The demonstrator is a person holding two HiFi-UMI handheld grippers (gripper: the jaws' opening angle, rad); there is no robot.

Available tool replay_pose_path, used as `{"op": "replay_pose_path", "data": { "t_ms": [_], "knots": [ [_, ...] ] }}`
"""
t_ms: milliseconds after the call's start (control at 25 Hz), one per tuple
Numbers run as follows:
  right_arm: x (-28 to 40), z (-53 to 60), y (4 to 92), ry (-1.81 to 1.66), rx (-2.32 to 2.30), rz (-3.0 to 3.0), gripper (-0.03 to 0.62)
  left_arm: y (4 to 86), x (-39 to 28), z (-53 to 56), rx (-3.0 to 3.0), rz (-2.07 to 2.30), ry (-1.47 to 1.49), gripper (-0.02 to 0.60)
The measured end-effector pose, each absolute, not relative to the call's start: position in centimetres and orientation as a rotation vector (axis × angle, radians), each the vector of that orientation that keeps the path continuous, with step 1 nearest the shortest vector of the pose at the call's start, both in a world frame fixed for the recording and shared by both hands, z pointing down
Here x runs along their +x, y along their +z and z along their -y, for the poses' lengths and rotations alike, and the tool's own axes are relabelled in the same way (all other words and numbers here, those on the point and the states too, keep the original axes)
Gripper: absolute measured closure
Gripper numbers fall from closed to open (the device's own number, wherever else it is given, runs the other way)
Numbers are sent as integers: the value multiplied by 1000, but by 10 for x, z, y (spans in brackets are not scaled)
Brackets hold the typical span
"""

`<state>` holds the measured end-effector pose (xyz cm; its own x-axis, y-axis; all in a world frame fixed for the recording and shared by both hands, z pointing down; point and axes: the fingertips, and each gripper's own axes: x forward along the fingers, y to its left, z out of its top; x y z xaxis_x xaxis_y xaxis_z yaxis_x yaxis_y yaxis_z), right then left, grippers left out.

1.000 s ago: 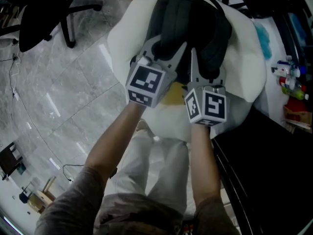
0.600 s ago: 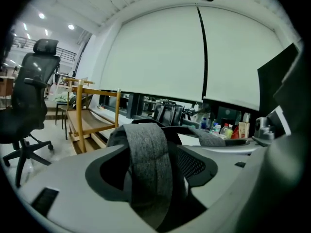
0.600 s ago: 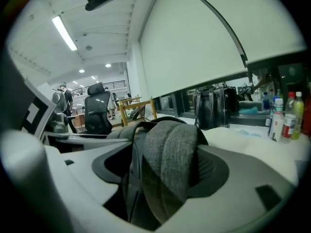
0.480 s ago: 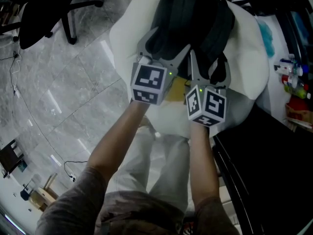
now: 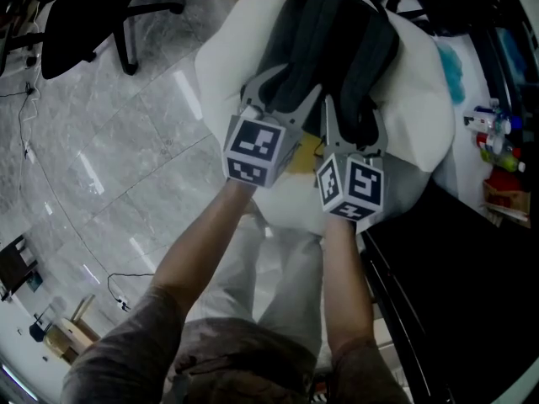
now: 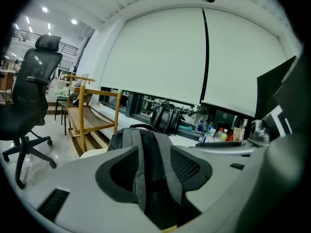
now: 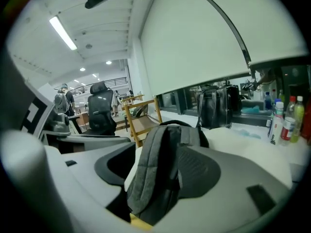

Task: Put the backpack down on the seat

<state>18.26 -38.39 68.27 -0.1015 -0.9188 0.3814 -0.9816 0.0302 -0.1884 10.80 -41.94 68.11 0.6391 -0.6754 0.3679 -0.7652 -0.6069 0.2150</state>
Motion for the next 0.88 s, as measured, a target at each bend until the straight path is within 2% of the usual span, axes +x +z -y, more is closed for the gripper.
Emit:
{"op": "replay_pose_path", "data": {
  "t_ms": [280, 400, 880],
  "knots": [
    [180, 368, 646, 657, 1986, 2137, 502, 640, 99, 403, 2451, 1169, 349, 560],
    [174, 360, 624, 658, 1969, 2141, 592, 620, 93, 395, 2403, 1181, 352, 581],
    [161, 317, 507, 719, 1976, 2156, 592, 505, 67, 354, 2348, 1204, 343, 583]
  ]
}}
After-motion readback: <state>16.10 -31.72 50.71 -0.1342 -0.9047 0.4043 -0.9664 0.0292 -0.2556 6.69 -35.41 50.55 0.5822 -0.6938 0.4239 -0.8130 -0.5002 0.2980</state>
